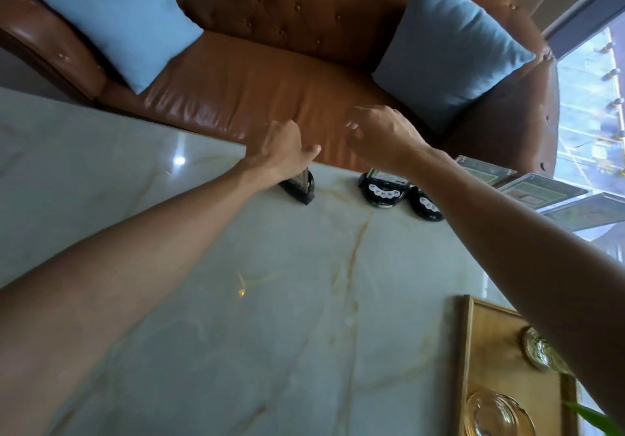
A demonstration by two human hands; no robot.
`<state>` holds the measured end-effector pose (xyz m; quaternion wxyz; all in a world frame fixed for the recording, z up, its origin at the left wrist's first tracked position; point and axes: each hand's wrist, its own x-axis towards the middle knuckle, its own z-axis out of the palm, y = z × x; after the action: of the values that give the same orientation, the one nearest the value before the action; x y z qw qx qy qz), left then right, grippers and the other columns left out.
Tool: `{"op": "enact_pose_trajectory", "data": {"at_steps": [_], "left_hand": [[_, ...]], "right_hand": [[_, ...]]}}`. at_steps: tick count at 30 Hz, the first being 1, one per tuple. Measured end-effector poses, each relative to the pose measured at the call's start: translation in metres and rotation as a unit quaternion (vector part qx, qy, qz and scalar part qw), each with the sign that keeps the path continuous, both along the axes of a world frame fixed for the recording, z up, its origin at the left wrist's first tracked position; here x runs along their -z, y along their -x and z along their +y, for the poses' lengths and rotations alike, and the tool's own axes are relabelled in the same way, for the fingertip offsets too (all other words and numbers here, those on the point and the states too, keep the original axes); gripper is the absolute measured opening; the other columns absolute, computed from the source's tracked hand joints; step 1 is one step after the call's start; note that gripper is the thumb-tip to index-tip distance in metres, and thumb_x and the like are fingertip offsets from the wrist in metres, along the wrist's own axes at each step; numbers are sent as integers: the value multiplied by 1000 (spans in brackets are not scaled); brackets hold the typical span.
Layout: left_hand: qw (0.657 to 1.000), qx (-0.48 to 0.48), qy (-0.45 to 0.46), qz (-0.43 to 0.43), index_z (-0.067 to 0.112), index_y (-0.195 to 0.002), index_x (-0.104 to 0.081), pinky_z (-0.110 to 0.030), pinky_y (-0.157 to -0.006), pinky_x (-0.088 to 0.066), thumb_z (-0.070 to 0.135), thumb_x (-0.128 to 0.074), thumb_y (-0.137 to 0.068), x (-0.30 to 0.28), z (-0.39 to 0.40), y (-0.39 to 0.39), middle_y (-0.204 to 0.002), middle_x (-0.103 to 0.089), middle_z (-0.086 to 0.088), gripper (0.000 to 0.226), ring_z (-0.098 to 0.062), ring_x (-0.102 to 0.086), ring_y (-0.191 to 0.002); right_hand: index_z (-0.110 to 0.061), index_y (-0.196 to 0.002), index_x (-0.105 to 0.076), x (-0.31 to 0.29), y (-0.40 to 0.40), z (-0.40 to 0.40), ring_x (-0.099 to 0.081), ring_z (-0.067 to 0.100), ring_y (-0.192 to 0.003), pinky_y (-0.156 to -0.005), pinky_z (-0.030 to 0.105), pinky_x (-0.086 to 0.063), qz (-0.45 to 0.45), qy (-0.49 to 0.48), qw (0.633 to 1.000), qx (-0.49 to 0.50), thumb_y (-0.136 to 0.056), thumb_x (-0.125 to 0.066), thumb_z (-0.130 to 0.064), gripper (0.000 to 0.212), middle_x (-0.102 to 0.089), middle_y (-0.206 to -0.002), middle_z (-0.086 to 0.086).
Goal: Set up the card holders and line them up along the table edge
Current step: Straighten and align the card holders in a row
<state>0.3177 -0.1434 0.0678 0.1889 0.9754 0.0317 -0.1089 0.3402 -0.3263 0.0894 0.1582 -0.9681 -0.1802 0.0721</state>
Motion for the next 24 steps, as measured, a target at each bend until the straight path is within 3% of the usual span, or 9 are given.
{"op": "enact_pose_trajectory", "data": {"at_steps": [3, 6, 9, 12, 14, 17, 21, 24], "left_hand": [[999, 32, 10, -7, 11, -81, -76, -30, -68, -50, 15, -64, -83, 0, 8, 6, -86, -75, -10, 12, -30, -70, -85], [996, 80, 27, -19, 13, -94, -65, -35, -69, -47, -2, -58, -83, -1, 15, 6, -98, -73, -10, 20, -32, -67, -92], [994, 89, 42, -37, 13, -98, -54, -41, -71, -48, 0, -63, -84, 3, 22, 1, -96, -68, -9, 21, -32, -63, -91], [993, 88, 73, -43, 14, -97, -61, -37, -77, -51, 5, -68, -84, 10, 28, -1, -95, -72, -6, 18, -27, -66, -92], [991, 82, 93, -53, 15, -92, -67, -34, -71, -52, 9, -72, -82, 16, 34, 0, -90, -74, -4, 13, -24, -69, -87], [991, 80, 81, -77, 16, -84, -73, -26, -61, -42, 16, -76, -81, 22, 39, -2, -81, -73, -2, 5, -21, -67, -76], [987, 81, 80, -109, 16, -95, -78, -36, -70, -54, 15, -75, -84, 22, 35, -14, -90, -77, -6, 12, -24, -70, -83], [984, 88, 86, -130, 18, -99, -79, -28, -72, -50, 11, -71, -86, 21, 22, -23, -94, -78, -3, 16, -21, -70, -87]], "right_hand": [[-19, -117, -67, 5, -3, 12, -66, 32, -104, -88, 44, -54, 20, -3, 1000, -3, -91, -50, -17, 31, -71, -115, 10], [-21, -119, -64, 12, -9, 23, -68, 31, -96, -78, 42, -57, 28, -10, 999, -13, -91, -55, -18, 29, -72, -112, 8], [-24, -127, -59, 23, -13, 27, -64, 25, -88, -68, 29, -47, 58, 1, 997, -53, -89, -65, -20, 38, -71, -108, 5], [-33, -122, -62, 32, -13, 31, -56, 16, -81, -61, 25, -36, 79, 5, 994, -78, -89, -67, -23, 35, -60, -89, -8], [-31, -116, -66, 37, -15, 34, -56, 16, -79, -60, 26, -37, 62, 5, 995, -78, -89, -64, -17, 30, -61, -88, -7], [-26, -106, -71, 40, -22, 40, -60, 23, -77, -63, 27, -38, 18, 31, 997, -68, -86, -56, -5, 33, -70, -93, 2], [-24, -102, -72, 34, -25, 32, -60, 26, -77, -64, 30, -40, 13, 37, 998, -57, -88, -56, -16, 22, -71, -95, 3], [-23, -102, -72, 28, -23, 17, -64, 29, -83, -65, 33, -45, 19, 32, 998, -42, -89, -55, -21, 21, -71, -97, 4]]}}
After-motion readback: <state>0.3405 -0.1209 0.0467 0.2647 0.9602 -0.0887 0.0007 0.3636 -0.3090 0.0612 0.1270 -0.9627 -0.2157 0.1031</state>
